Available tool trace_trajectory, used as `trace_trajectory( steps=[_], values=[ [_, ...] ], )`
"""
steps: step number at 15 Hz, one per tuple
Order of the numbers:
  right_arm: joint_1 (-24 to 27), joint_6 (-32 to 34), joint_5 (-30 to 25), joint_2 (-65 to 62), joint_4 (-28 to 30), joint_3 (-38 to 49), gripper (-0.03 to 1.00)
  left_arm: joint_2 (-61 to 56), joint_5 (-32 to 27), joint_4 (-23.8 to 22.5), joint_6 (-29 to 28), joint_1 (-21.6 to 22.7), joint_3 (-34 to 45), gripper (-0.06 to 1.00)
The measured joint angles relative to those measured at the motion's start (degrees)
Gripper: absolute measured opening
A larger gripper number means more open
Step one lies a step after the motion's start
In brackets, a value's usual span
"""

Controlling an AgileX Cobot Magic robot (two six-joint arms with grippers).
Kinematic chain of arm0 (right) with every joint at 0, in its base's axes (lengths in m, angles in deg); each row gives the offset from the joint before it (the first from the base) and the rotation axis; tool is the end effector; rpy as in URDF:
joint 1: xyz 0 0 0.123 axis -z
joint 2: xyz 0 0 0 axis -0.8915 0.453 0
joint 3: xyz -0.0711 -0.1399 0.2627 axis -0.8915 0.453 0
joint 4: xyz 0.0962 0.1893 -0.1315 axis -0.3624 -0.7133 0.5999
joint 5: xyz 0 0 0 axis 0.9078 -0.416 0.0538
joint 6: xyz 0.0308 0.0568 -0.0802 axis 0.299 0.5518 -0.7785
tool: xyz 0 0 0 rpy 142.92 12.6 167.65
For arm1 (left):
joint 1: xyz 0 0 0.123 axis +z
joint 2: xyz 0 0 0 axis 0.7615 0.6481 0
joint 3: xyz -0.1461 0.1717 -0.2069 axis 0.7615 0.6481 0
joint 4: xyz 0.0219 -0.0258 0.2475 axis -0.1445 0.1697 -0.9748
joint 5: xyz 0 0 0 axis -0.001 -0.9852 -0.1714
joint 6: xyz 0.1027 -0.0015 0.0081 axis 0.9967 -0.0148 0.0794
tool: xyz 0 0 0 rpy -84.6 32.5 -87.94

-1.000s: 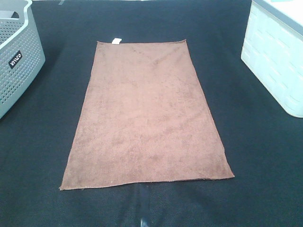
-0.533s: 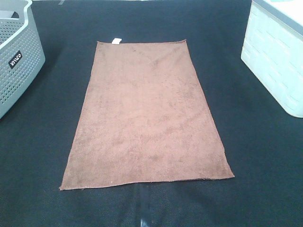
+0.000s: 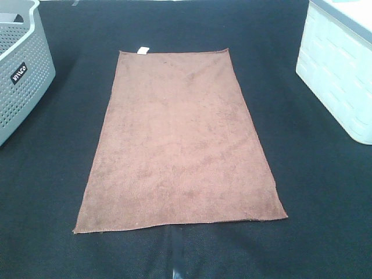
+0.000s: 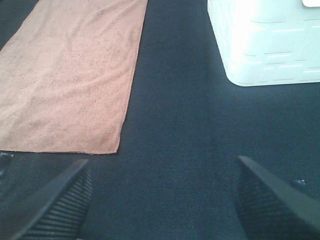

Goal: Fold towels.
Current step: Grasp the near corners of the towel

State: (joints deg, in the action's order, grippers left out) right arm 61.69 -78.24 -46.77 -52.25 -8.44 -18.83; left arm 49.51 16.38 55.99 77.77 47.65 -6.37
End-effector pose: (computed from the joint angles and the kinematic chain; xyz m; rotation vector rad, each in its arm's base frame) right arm -0.0190 0.0067 0.2717 -0.0940 2.0355 0.0705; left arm -0.0183 -0.0084 0.2716 0.2249 2.0203 -0.0257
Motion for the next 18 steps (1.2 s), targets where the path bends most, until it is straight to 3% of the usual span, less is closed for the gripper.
trace_trajectory(
  steps=[12,13,16,18],
  values=[
    [0.0,0.0,0.11,0.4,0.0,0.0,0.73,0.63,0.29,-0.23,-0.11,0.0,-0.29,0.65],
    [0.0,0.06,0.4,2.18,0.0,-0.46,0.73,2.52,2.92,-0.23,-0.17,0.0,-0.86,0.65],
    [0.0,0.23,1.89,11.75,-0.06,-2.35,0.73,11.34,19.48,0.52,-1.66,0.0,-0.86,0.65],
    [0.0,1.09,5.39,23.89,-0.46,-2.46,0.73,23.43,26.24,5.39,-3.72,0.0,-0.52,0.65]
  ],
)
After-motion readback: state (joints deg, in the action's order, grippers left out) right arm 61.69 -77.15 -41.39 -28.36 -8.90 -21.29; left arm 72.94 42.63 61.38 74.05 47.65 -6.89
